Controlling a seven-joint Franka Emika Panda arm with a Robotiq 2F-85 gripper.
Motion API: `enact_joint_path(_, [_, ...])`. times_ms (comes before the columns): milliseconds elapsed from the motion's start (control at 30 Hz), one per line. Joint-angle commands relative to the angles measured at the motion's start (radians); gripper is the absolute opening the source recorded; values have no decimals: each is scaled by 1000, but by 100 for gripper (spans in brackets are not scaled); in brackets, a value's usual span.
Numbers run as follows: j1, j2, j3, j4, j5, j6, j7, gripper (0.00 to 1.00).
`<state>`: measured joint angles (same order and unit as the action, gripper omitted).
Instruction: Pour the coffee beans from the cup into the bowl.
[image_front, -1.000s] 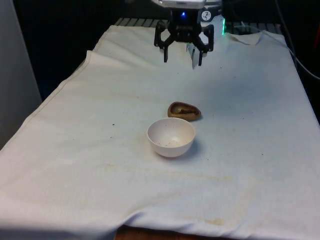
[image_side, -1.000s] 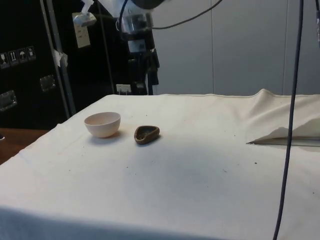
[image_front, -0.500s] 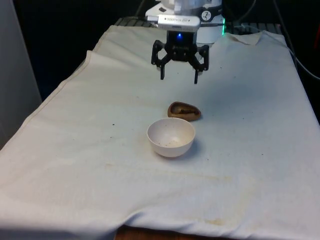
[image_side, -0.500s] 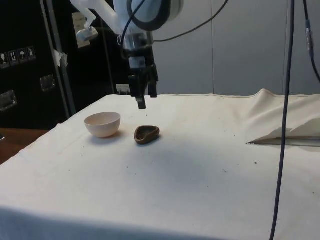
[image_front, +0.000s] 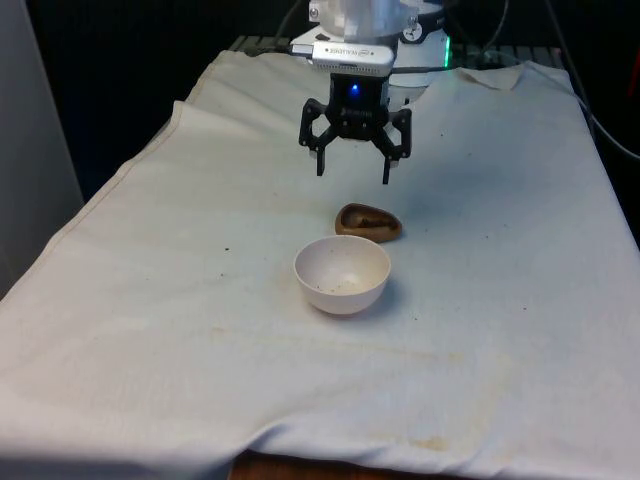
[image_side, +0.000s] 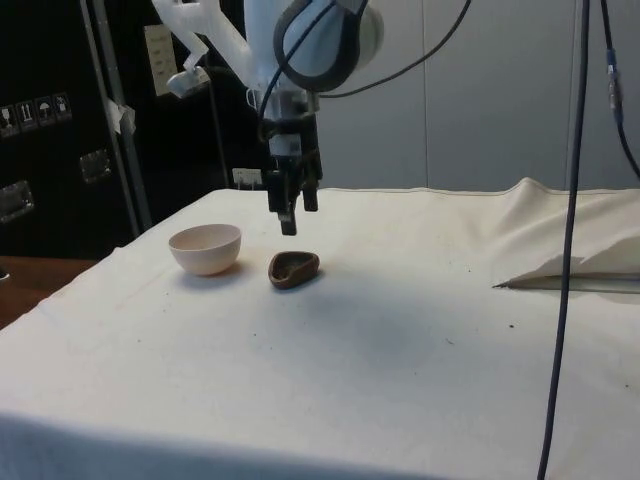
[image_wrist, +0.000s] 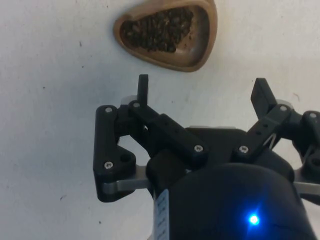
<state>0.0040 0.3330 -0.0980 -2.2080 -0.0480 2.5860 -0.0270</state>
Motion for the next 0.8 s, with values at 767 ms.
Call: enact_joint_path(767, [-13, 98, -37, -2, 22, 152, -89, 100])
